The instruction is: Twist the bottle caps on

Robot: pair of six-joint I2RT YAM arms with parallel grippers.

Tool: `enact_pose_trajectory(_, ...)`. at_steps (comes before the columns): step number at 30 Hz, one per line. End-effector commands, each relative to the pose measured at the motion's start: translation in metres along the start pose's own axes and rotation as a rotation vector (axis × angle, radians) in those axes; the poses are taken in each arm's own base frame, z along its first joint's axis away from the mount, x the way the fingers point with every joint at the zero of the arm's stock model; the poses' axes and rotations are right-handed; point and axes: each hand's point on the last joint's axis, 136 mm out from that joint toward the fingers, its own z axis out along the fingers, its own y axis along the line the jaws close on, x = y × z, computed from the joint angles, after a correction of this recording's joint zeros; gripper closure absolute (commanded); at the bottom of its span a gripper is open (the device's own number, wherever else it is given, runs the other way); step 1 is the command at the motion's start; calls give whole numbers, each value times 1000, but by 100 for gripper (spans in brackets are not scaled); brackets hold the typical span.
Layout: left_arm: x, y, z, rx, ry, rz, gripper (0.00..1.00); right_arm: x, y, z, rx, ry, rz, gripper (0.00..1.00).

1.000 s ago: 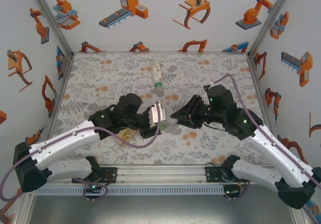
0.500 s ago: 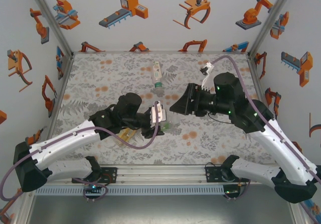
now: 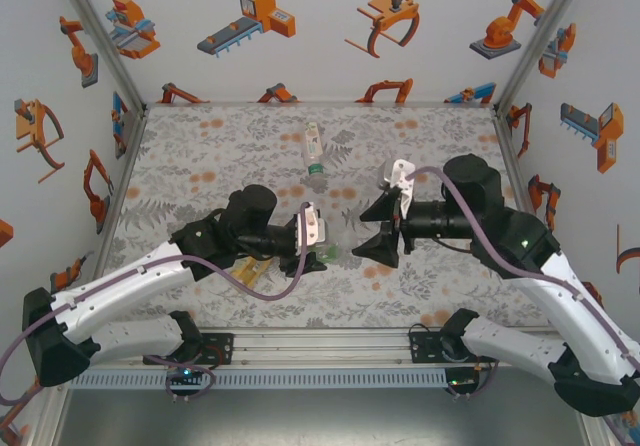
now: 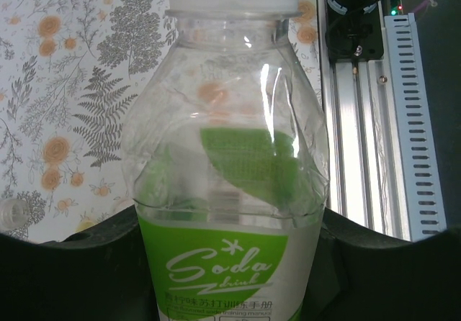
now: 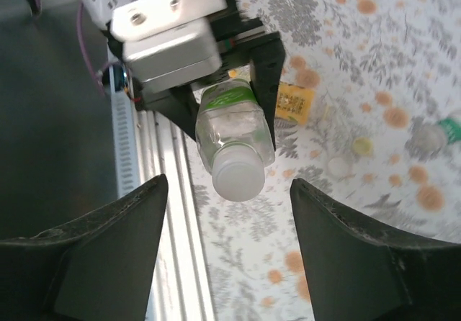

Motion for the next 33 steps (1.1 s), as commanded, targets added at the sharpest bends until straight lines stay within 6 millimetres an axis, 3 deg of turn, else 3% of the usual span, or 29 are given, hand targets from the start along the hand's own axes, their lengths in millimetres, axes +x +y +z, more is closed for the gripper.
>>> enact_pose_trajectory(1, -17, -6, -9, 23, -40, 7, 80, -2, 19, 2, -121, -25, -239, 39)
enact_pose_trajectory(13, -19, -8, -11, 33, -39, 1, 80, 7, 13, 19, -160, 4, -228, 48)
enact_pose_trajectory(33, -18, -4, -13, 4, -30, 7, 80, 22, 8, 25, -134, 29, -198, 57)
